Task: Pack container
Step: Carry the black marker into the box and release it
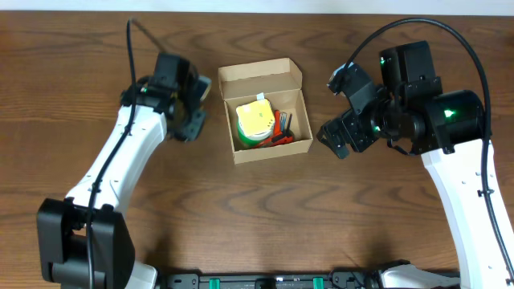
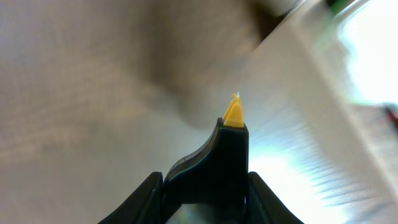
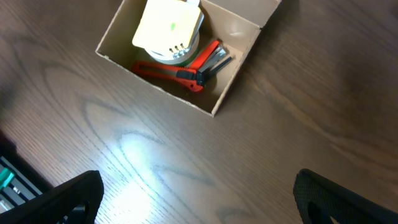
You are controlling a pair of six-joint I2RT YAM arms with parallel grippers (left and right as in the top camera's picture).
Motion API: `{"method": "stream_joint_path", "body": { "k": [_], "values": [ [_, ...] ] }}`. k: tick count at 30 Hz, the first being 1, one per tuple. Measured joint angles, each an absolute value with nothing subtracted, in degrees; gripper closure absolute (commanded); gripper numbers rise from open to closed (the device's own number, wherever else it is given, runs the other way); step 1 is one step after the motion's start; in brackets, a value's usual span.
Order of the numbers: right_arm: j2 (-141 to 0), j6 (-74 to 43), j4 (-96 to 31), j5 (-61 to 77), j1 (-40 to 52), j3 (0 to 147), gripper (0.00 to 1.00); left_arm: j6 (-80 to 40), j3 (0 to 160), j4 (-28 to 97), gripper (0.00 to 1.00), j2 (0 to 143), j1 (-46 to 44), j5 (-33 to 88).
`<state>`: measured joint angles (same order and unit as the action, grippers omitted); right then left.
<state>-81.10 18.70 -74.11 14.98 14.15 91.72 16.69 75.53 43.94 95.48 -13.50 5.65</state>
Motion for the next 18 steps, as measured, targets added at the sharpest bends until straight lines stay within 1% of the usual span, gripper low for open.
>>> {"method": "stream_joint_path", "body": {
  "k": [5, 10, 13, 18],
  "values": [
    [-81.1, 18.7, -74.11, 14.98, 14.15, 91.72, 0.01, 23.14, 81.03, 42.83, 0.94, 95.46, -20.69, 9.93],
    [-81.1, 18.7, -74.11, 14.98, 14.15, 91.72, 0.01, 29.76, 81.3, 38.92, 0.94, 95.48, -31.03, 12.88],
    [-81.1, 18.7, -74.11, 14.98, 14.15, 91.72, 0.01, 32.01, 81.3, 35.66, 0.94, 95.64, -35.27, 13.43],
    [-81.1, 18.7, -74.11, 14.98, 14.15, 91.7, 0.01, 30.55, 81.32, 27.46, 0.94, 97.65, -37.52, 13.34]
  ]
}}
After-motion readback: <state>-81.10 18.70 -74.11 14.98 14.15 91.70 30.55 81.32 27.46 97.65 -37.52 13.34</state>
